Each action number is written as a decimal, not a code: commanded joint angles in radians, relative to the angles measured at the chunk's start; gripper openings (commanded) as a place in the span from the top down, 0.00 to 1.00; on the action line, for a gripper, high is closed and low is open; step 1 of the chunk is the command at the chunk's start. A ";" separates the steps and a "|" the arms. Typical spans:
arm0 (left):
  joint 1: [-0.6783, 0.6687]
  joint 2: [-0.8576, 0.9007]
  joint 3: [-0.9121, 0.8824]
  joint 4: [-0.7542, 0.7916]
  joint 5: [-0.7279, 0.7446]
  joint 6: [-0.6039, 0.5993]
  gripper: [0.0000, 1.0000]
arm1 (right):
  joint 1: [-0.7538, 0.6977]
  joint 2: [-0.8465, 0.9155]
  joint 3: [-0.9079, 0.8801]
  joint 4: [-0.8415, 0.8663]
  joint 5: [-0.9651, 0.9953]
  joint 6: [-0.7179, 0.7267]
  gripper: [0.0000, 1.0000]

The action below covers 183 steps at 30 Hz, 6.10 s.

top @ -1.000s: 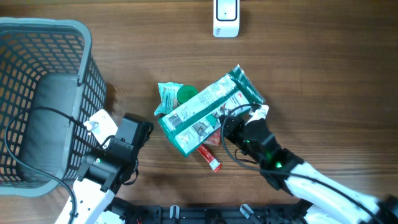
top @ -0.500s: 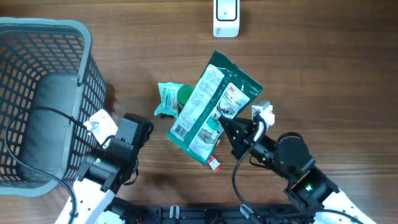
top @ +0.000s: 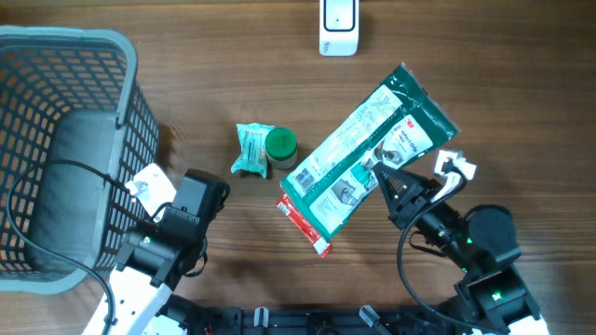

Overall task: Scan the item barcode
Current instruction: 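Lift the glove bag and raise it toward the white scanner, then hold the glove bag's printed side at the white scanner, then carry the glove bag off to the right side of the table, then release the glove bag at the right edge and bring the right gripper back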

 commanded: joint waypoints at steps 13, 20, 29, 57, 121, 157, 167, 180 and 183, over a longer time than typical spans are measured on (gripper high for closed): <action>0.005 -0.006 -0.003 0.000 -0.003 0.008 0.00 | -0.097 -0.012 0.001 0.319 -0.436 -0.107 0.96; 0.005 -0.006 -0.003 0.000 -0.003 0.008 0.00 | -0.256 0.044 0.001 0.199 -0.420 0.093 0.96; 0.005 -0.006 -0.003 0.000 -0.003 0.008 0.00 | -0.368 0.373 0.001 0.328 -0.539 0.389 0.96; 0.005 -0.006 -0.003 0.000 -0.003 0.008 0.00 | -0.368 0.621 0.091 0.921 -0.172 -1.036 0.96; 0.005 -0.006 -0.003 0.000 -0.002 0.008 0.00 | 0.099 1.389 0.883 0.481 0.381 -1.606 0.96; 0.005 -0.006 -0.003 0.000 -0.003 0.008 0.00 | -0.433 0.697 0.878 -0.539 1.227 -0.358 0.96; 0.005 -0.006 -0.003 0.000 -0.003 0.008 0.00 | -0.977 1.052 0.878 -0.378 0.501 -0.058 0.96; 0.005 -0.006 -0.003 0.000 -0.003 0.008 0.00 | -1.196 1.246 0.867 -0.304 0.467 -0.169 0.70; 0.005 -0.006 -0.003 0.000 -0.003 0.008 0.00 | -1.205 1.204 0.867 -0.312 0.401 -0.193 0.57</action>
